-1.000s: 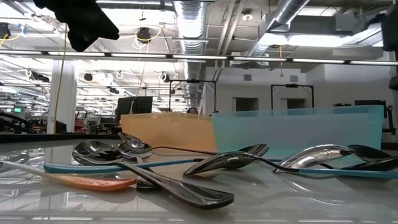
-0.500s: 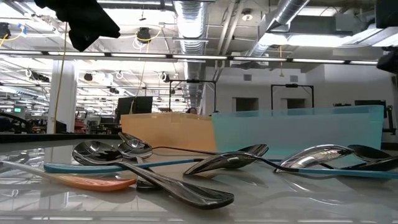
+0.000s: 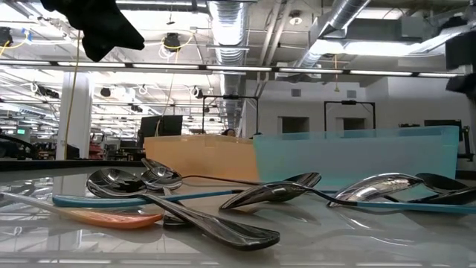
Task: Sort silverware by color (type)
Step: Put the black spoon into the pink bin
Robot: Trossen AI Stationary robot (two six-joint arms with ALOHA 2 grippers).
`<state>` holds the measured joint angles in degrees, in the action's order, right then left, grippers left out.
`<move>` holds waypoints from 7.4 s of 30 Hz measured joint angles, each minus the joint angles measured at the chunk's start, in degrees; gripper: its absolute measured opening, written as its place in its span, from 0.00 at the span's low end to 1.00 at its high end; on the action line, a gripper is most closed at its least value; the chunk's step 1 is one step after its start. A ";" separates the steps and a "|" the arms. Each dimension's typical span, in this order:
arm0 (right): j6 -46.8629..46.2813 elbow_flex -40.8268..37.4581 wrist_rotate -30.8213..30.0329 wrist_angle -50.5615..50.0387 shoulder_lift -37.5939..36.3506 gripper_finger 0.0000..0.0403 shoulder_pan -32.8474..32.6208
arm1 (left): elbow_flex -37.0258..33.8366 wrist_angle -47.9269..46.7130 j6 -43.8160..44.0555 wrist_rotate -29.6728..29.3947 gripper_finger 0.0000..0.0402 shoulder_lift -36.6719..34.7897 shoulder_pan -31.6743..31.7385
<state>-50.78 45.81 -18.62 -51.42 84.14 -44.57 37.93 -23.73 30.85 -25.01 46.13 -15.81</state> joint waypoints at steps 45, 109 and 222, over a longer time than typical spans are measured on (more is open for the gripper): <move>-8.31 -12.88 -3.76 16.22 -4.33 0.01 1.36 | 0.00 0.02 0.28 -8.88 0.10 0.00 0.04; 5.00 -10.89 6.80 21.91 -4.05 0.54 3.00 | 0.00 -3.09 -1.70 -15.81 0.10 0.00 0.09; 69.28 -14.87 15.90 34.62 -10.96 0.01 88.46 | 0.02 -4.24 0.15 -15.89 0.10 0.00 0.11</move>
<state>18.50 30.94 -2.72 -16.80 73.18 43.88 37.95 -27.97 31.00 -40.91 46.13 -15.70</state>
